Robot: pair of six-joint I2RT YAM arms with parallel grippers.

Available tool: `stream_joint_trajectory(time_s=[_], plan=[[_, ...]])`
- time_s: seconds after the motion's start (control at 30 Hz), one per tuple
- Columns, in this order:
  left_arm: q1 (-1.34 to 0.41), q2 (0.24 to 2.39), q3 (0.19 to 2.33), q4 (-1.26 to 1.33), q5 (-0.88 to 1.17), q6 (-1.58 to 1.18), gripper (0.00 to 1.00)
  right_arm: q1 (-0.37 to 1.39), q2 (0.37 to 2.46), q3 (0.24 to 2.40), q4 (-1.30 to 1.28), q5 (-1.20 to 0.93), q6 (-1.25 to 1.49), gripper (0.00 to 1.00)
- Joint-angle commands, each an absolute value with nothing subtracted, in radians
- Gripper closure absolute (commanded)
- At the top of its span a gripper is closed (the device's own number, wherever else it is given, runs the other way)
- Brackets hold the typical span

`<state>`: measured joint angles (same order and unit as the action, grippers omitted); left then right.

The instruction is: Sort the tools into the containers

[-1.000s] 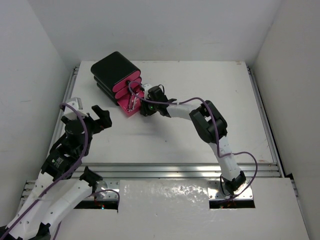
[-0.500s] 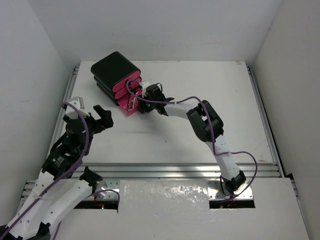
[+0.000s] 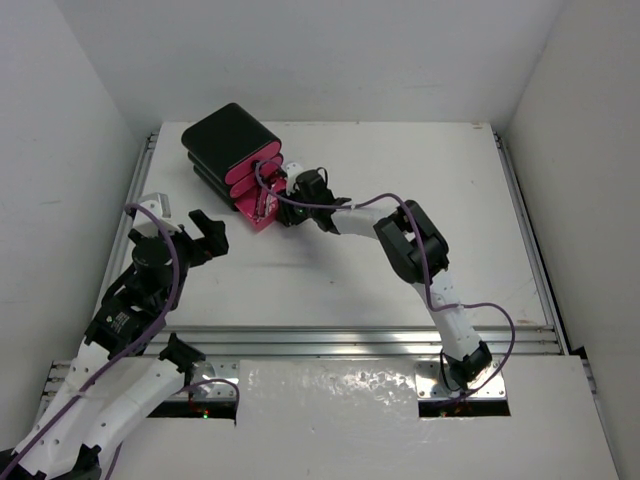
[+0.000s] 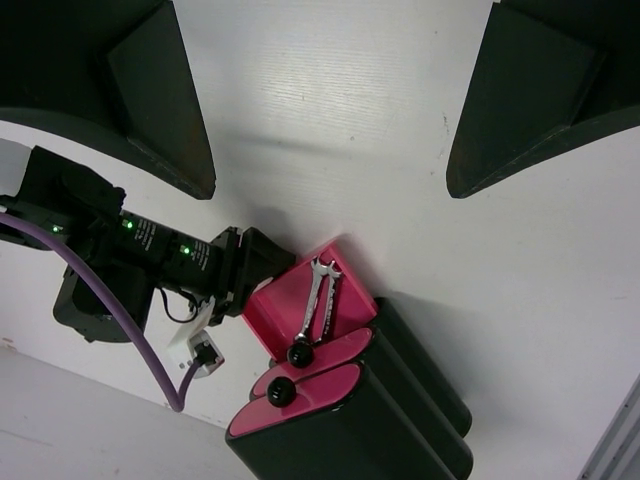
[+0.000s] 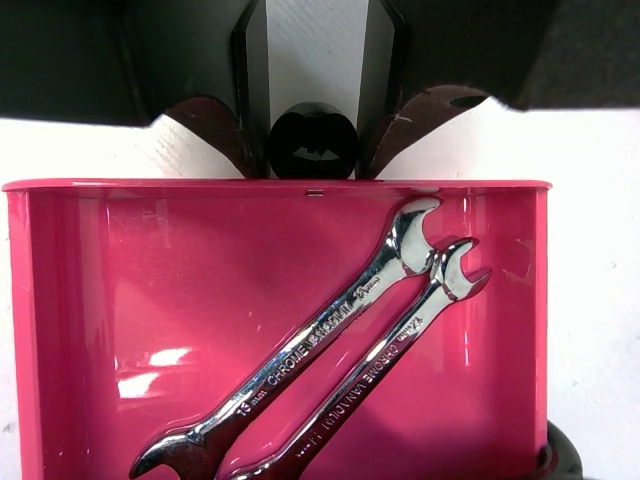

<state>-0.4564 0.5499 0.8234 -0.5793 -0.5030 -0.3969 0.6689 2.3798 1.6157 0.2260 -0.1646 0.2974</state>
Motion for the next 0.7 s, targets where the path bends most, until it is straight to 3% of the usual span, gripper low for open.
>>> stream_joint_trajectory(time_s=[0.0,0.47,0.67], plan=[[-0.449,0.548,0.824,-0.532,-0.488,-0.385,0.01,0.664,2.382,1.712,0.322,-0.189,0.287,0.66],[-0.449,0.543,0.819,-0.528,-0.472,-0.379,0.01,0.649,2.502,1.873,0.341,-0.202,0.331,0.65],[-0.449,0.545,0.818,-0.523,-0.46,-0.376,0.01,0.643,2.529,1.878,0.411,-0.209,0.385,0.55]])
